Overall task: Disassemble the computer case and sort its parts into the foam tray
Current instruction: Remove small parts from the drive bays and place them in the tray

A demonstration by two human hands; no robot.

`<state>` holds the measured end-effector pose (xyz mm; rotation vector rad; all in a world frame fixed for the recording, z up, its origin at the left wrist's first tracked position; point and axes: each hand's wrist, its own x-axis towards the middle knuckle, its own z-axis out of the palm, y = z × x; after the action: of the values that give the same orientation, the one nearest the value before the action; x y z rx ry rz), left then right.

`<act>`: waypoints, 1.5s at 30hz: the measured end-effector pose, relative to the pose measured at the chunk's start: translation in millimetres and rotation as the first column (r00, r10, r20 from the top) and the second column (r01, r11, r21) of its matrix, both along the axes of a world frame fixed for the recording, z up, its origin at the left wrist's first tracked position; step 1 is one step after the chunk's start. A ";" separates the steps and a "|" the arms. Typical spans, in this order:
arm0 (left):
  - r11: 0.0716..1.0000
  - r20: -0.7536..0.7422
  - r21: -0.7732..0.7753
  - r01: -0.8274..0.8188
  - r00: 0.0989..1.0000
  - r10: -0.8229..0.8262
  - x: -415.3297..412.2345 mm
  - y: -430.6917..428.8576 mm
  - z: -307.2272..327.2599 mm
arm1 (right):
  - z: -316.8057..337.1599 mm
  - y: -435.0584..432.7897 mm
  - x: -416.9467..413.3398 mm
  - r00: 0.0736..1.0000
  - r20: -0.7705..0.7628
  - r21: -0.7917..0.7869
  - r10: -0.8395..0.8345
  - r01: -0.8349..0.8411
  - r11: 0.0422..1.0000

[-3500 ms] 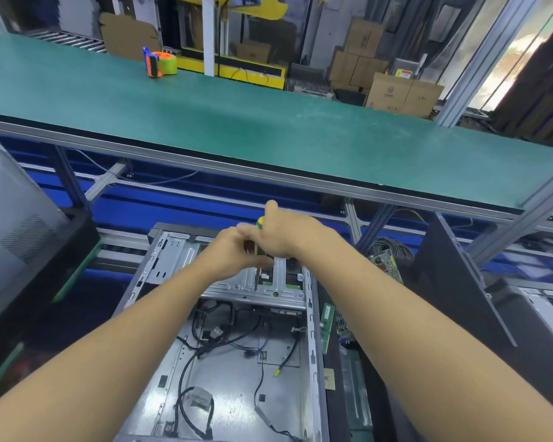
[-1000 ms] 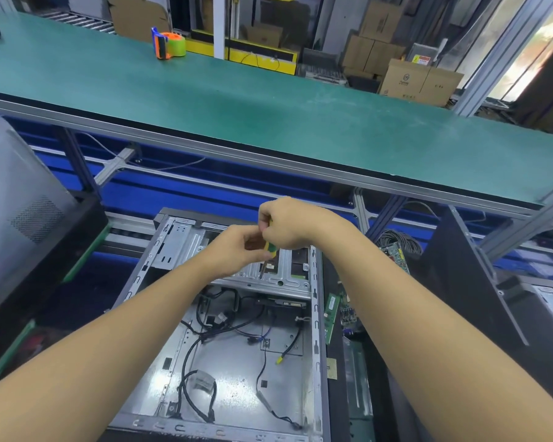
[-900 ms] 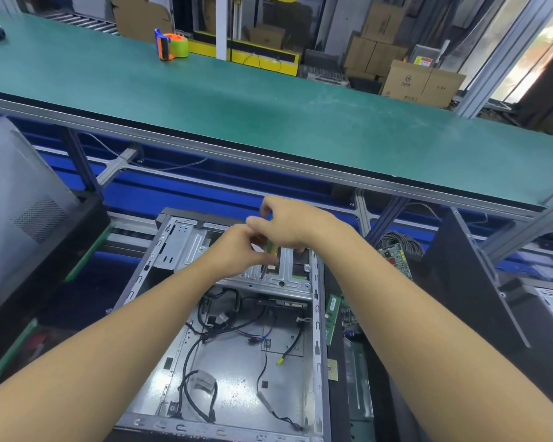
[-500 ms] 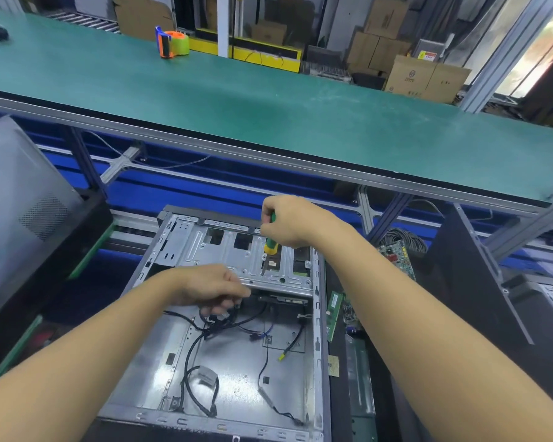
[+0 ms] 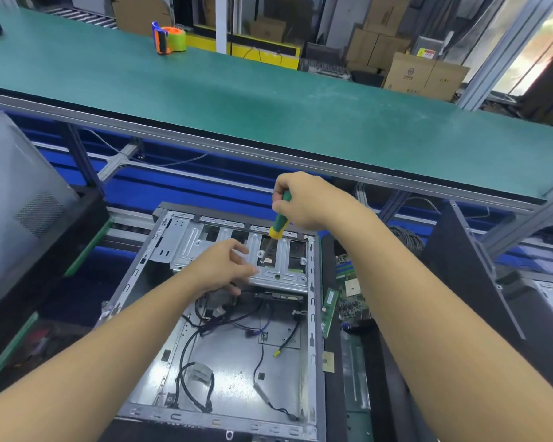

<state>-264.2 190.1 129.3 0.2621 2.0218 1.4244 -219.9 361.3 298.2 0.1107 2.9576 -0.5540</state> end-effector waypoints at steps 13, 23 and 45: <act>0.837 -0.214 -0.182 0.516 0.810 -0.546 47.1 115.1 5.7 | 15.6 88.2 78.0 0.947 -0.124 0.071 -0.296 0.306 0.949; 0.166 -0.121 -0.500 0.850 0.121 -0.985 148.1 218.6 -45.7 | -18.1 144.4 172.0 0.868 0.050 0.117 -0.494 0.486 0.866; 0.525 0.615 -0.236 0.817 0.545 -0.571 0.1 18.7 2.2 | -17.2 67.3 56.2 0.887 -0.200 -0.212 -0.416 0.375 0.902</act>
<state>-264.1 208.7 131.5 0.4211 1.4873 0.3288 -163.8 428.6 281.0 0.6937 3.1132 -0.9261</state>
